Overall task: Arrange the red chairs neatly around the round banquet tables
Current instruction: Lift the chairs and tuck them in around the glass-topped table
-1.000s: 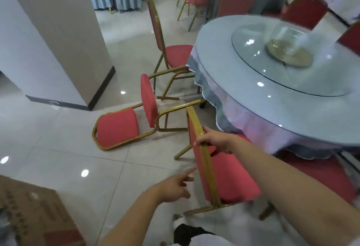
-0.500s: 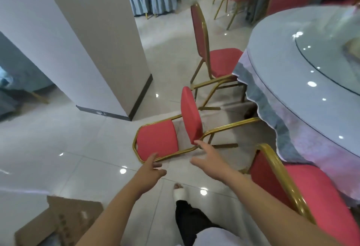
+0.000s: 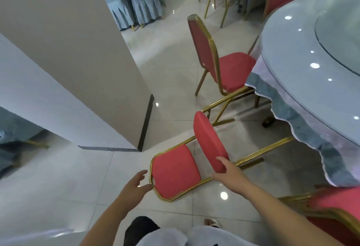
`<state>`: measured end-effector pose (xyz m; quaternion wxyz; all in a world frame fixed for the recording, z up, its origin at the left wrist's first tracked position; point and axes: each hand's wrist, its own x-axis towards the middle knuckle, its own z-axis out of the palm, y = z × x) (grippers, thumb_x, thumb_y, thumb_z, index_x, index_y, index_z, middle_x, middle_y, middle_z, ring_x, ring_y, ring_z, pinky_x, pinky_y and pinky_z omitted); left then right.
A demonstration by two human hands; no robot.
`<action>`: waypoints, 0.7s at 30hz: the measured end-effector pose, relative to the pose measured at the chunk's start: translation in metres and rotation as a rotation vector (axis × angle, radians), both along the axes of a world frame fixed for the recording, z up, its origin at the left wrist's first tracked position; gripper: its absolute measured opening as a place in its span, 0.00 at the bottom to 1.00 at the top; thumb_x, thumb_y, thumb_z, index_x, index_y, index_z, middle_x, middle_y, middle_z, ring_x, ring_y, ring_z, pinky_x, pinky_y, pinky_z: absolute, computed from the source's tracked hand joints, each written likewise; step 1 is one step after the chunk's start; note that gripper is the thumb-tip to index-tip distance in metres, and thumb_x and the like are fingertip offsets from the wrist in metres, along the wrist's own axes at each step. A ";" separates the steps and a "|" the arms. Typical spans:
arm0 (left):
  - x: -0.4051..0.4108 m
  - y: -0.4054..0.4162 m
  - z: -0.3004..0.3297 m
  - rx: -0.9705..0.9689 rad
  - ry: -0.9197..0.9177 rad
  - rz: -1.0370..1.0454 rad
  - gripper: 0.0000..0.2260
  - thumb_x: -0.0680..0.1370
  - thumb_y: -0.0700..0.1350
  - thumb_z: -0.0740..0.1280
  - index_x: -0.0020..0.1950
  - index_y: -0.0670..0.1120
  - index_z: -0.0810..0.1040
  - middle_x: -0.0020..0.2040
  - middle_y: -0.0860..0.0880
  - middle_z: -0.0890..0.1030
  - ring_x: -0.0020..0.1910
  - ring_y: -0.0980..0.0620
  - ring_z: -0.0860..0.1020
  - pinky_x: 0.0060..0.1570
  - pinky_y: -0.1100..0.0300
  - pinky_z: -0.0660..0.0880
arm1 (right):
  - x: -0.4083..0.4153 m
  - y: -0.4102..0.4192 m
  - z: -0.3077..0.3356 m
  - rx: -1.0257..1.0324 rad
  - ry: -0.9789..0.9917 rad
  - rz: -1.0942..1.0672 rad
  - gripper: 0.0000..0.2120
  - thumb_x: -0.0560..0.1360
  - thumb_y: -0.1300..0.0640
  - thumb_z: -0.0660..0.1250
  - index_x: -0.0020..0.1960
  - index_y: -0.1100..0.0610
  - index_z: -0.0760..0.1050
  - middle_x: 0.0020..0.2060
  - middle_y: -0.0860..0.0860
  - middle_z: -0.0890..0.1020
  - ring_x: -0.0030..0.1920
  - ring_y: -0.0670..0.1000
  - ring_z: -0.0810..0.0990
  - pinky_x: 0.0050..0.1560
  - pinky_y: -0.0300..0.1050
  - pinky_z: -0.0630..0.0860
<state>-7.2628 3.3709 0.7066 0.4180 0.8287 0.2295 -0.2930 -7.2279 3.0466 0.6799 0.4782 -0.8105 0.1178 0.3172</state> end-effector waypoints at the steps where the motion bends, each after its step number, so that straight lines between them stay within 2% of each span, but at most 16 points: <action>1: 0.019 0.006 -0.004 0.001 0.010 -0.037 0.28 0.78 0.49 0.69 0.76 0.56 0.64 0.75 0.49 0.67 0.74 0.46 0.64 0.70 0.48 0.64 | 0.005 0.005 0.000 0.013 0.004 -0.060 0.41 0.71 0.47 0.74 0.78 0.51 0.59 0.73 0.50 0.68 0.70 0.51 0.70 0.70 0.49 0.70; 4: 0.076 0.021 -0.010 -0.044 0.019 -0.158 0.23 0.79 0.45 0.68 0.72 0.58 0.66 0.72 0.49 0.69 0.68 0.50 0.69 0.67 0.51 0.66 | 0.013 0.025 -0.004 0.043 0.004 -0.266 0.38 0.72 0.48 0.73 0.78 0.51 0.61 0.72 0.49 0.69 0.69 0.49 0.71 0.67 0.45 0.70; 6: 0.117 0.038 -0.013 -0.073 0.065 -0.270 0.23 0.79 0.45 0.68 0.70 0.59 0.65 0.68 0.52 0.70 0.61 0.54 0.71 0.63 0.54 0.68 | 0.019 0.048 -0.007 0.071 0.001 -0.428 0.34 0.74 0.50 0.72 0.77 0.52 0.63 0.70 0.48 0.71 0.65 0.47 0.72 0.60 0.39 0.71; 9: 0.188 0.081 -0.030 -0.050 0.057 -0.432 0.29 0.75 0.51 0.71 0.73 0.62 0.64 0.70 0.52 0.68 0.65 0.48 0.71 0.65 0.52 0.69 | 0.032 0.093 -0.013 0.122 -0.031 -0.696 0.29 0.76 0.54 0.71 0.74 0.53 0.66 0.60 0.44 0.74 0.53 0.41 0.73 0.44 0.28 0.69; 10: 0.213 0.096 -0.038 -0.045 0.042 -0.470 0.29 0.74 0.53 0.72 0.72 0.64 0.64 0.73 0.51 0.67 0.67 0.45 0.71 0.67 0.49 0.70 | 0.038 0.111 -0.013 0.134 -0.060 -0.781 0.28 0.76 0.54 0.71 0.74 0.53 0.66 0.59 0.44 0.74 0.51 0.40 0.73 0.43 0.28 0.68; 13: 0.270 0.133 -0.050 -0.066 0.003 -0.609 0.28 0.77 0.50 0.71 0.75 0.57 0.65 0.77 0.48 0.63 0.74 0.43 0.66 0.71 0.47 0.64 | 0.044 0.171 -0.017 0.116 -0.088 -1.001 0.31 0.75 0.52 0.72 0.75 0.54 0.65 0.70 0.52 0.70 0.60 0.45 0.70 0.56 0.36 0.67; 18: 0.299 0.172 -0.054 -0.103 0.047 -0.889 0.29 0.78 0.50 0.69 0.77 0.54 0.63 0.77 0.48 0.64 0.70 0.47 0.69 0.66 0.52 0.67 | 0.032 0.273 -0.012 0.080 -0.031 -1.186 0.28 0.79 0.54 0.68 0.76 0.56 0.64 0.71 0.53 0.69 0.65 0.50 0.71 0.56 0.38 0.66; 21: 0.297 0.195 -0.067 -0.130 0.128 -0.924 0.28 0.78 0.49 0.70 0.76 0.54 0.64 0.77 0.47 0.64 0.73 0.45 0.67 0.67 0.49 0.67 | 0.016 0.325 -0.022 0.097 0.038 -1.253 0.30 0.77 0.49 0.69 0.76 0.52 0.63 0.74 0.53 0.65 0.66 0.51 0.71 0.58 0.41 0.66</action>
